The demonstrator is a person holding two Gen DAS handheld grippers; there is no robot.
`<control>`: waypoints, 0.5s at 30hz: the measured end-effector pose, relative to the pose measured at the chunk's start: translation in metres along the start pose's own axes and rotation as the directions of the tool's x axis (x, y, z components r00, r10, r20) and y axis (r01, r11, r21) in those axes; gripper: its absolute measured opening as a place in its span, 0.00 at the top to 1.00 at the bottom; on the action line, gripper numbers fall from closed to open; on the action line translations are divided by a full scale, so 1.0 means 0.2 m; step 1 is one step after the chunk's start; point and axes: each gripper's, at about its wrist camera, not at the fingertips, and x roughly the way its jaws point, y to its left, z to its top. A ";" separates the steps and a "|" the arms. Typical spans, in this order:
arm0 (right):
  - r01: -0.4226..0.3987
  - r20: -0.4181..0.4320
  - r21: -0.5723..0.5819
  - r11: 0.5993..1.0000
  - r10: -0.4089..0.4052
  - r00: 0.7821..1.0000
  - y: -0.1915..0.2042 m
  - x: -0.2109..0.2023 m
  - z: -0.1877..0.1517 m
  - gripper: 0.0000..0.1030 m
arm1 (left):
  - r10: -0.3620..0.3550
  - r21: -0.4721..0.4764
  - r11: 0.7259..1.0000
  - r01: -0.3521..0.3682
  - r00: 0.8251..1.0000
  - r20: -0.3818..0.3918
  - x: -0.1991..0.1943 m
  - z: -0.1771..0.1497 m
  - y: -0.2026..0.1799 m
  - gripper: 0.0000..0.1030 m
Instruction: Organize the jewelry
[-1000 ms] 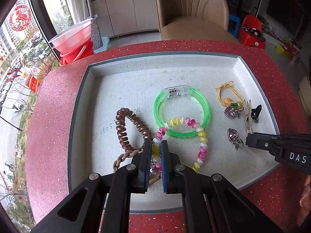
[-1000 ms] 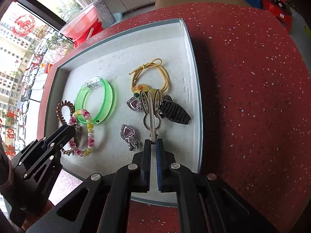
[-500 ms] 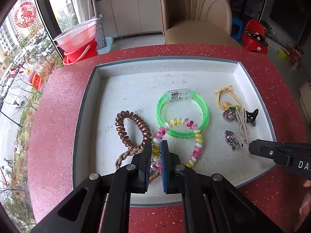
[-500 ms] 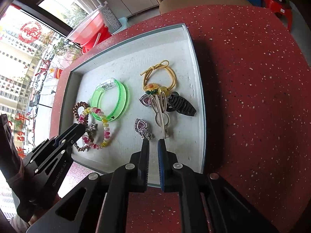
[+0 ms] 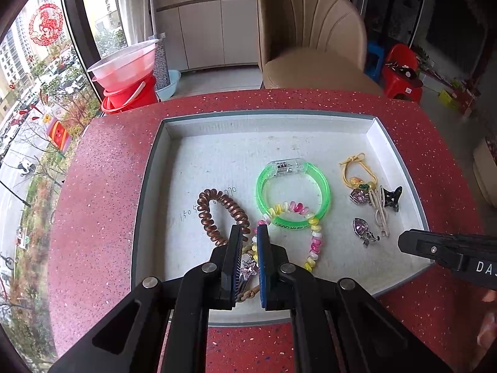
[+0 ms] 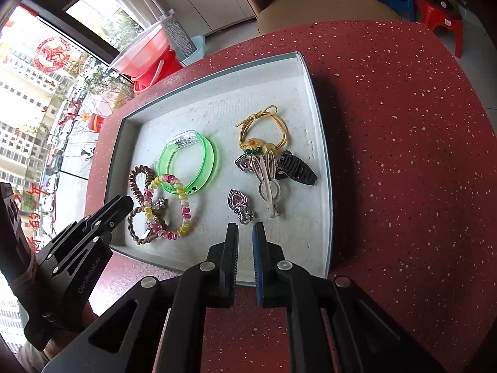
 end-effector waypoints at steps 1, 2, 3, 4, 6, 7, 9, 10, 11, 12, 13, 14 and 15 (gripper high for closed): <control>-0.001 0.001 -0.001 1.000 0.001 1.000 0.01 0.00 0.00 0.90 | -0.002 -0.002 1.000 0.002 1.000 0.001 -0.01 0.00 0.01 0.73; -0.001 0.003 -0.002 1.000 0.001 1.000 0.02 -0.01 0.00 0.90 | -0.003 -0.004 1.000 0.003 1.000 0.001 -0.01 0.00 0.02 0.71; -0.002 0.005 -0.005 1.000 0.002 1.000 0.03 -0.01 -0.01 0.90 | -0.002 -0.005 1.000 0.002 1.000 0.002 -0.02 0.01 0.03 0.35; 0.002 0.009 -0.008 1.000 -0.002 1.000 0.04 -0.01 -0.01 0.90 | 0.005 -0.010 1.000 -0.005 1.000 0.001 -0.02 0.00 0.03 0.06; 0.015 0.024 -0.019 1.000 -0.014 1.000 0.06 -0.03 -0.01 0.90 | 0.015 -0.022 1.000 -0.014 1.000 0.020 -0.05 0.00 0.06 0.00; 0.022 0.031 -0.025 0.999 -0.021 0.999 0.07 -0.03 -0.02 0.90 | 0.011 -0.024 1.000 -0.010 1.000 0.022 -0.07 0.00 0.07 0.00; 0.033 0.042 -0.035 0.999 -0.031 0.999 0.09 -0.04 -0.02 0.90 | 0.014 -0.032 0.999 -0.013 1.000 0.028 -0.09 0.00 0.09 0.00; 0.037 0.048 -0.040 0.999 -0.035 0.998 0.10 -0.05 -0.03 0.90 | 0.018 -0.036 0.999 -0.016 0.999 0.032 -0.10 -0.01 0.10 0.00; 0.041 0.055 -0.046 0.998 -0.039 0.998 0.11 -0.06 -0.04 0.90 | 0.021 -0.042 0.999 -0.019 0.999 0.037 -0.11 -0.01 0.11 0.00; 0.048 0.064 -0.053 0.997 -0.045 0.997 0.12 -0.07 -0.05 0.88 | 0.028 -0.049 0.998 -0.026 0.999 0.041 -0.13 -0.02 0.12 0.00; 0.059 0.076 -0.060 0.996 -0.054 0.996 0.13 -0.08 -0.06 0.83 | 0.041 -0.054 0.998 -0.039 0.998 0.042 -0.14 -0.02 0.13 0.00; 0.069 0.091 -0.068 0.995 -0.062 0.994 0.14 -0.10 -0.07 0.71 | 0.057 -0.056 0.997 -0.055 0.998 0.041 -0.16 -0.03 0.14 0.00; 0.078 0.108 -0.073 0.994 -0.070 0.992 0.15 -0.11 -0.09 0.64 | 0.074 -0.057 0.996 -0.072 0.996 0.041 -0.17 -0.04 0.15 0.00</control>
